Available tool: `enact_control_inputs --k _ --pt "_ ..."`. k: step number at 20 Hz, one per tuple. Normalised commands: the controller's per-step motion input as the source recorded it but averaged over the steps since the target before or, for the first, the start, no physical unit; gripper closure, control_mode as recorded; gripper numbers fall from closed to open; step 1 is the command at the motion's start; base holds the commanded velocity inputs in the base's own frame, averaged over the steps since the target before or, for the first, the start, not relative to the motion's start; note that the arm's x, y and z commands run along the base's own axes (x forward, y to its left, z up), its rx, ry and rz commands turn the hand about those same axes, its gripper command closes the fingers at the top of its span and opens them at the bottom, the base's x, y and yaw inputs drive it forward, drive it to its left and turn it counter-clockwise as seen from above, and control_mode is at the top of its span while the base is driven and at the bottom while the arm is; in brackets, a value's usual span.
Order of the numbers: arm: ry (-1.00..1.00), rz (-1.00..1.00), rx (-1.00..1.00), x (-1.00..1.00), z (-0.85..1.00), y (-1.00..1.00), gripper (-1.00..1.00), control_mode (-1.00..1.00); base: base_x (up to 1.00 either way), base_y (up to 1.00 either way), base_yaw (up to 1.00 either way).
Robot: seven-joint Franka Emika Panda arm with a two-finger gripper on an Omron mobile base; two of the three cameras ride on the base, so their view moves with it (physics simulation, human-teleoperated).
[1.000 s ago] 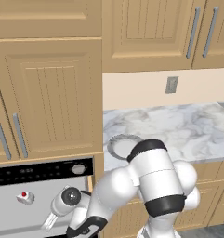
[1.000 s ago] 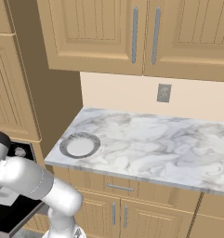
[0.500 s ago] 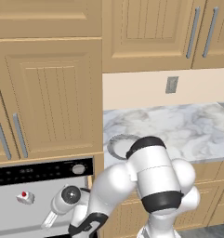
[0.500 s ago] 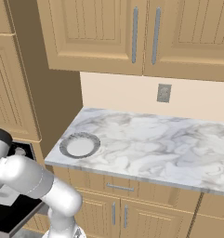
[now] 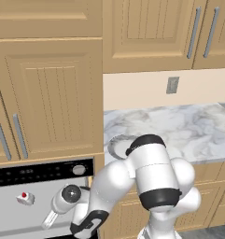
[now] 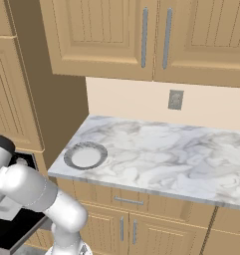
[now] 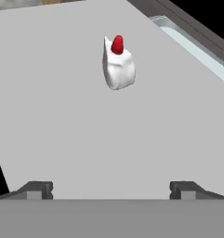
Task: Take the baked cake out of the oven and place it on the plate for cooling. Then close the oven door.
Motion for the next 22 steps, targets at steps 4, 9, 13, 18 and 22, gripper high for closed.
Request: enact_control_inputs --k 4,9,13,18,22 --pt "0.02 0.00 0.00 0.03 0.00 0.08 -1.00 -1.00 0.00 0.00 0.00" --pt "0.03 0.00 0.00 0.03 0.00 0.09 -1.00 -1.00 0.00 0.00 0.00" --pt "0.01 0.00 0.00 0.03 0.00 0.00 -1.00 -1.00 0.00 0.00 0.00" --pt "0.02 0.00 0.00 0.06 -0.02 0.00 -1.00 -1.00 0.00 0.00 0.00" --pt "0.01 0.00 0.00 0.04 -0.05 0.00 -1.00 -1.00 0.00 0.00 0.00"
